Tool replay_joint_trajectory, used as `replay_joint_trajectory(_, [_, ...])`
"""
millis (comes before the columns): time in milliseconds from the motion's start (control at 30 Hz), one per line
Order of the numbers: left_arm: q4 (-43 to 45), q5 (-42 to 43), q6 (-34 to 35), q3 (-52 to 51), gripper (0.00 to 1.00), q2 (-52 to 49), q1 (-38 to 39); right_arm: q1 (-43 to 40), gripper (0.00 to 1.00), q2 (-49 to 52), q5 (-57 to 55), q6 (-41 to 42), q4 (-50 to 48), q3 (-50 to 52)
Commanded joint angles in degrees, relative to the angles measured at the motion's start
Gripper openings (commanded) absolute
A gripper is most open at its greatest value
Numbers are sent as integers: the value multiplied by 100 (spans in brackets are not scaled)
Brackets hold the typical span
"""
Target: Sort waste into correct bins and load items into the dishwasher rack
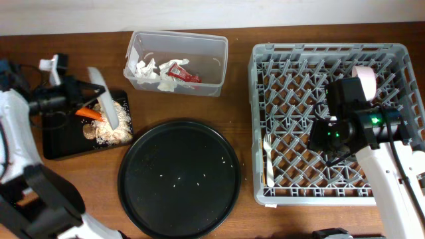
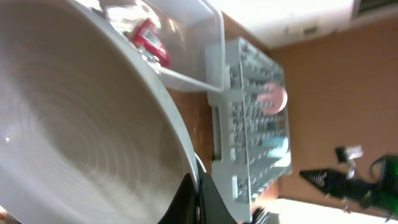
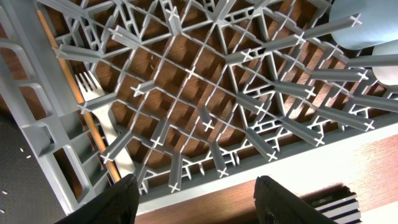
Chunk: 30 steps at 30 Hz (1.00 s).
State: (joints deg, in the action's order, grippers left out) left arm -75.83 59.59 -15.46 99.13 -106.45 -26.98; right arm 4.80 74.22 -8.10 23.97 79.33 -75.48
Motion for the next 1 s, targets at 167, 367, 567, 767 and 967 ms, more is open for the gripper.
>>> replay_joint_trajectory(167, [-800, -4260, 1567, -203, 0, 1154, 4264, -33, 64, 20, 9, -17, 24, -26])
replay_joint_trajectory(367, [898, -5440, 3403, -2750, 1, 1154, 6441, -33, 64, 17, 9, -17, 87, -28])
replay_joint_trajectory(567, [1696, -5571, 3576, -3648, 52, 1158, 6695, -33, 65, 20, 9, -17, 85, -26])
replay_joint_trajectory(767, [540, -6105, 3515, -2302, 64, 1762, 5740, -33, 72, 17, 184, -837, -26, -70])
replay_joint_trajectory(967, [-37, -6098, 3517, -2302, 84, 2496, 2496, 629, 73, 37, 2618, -1705, -730, -713])
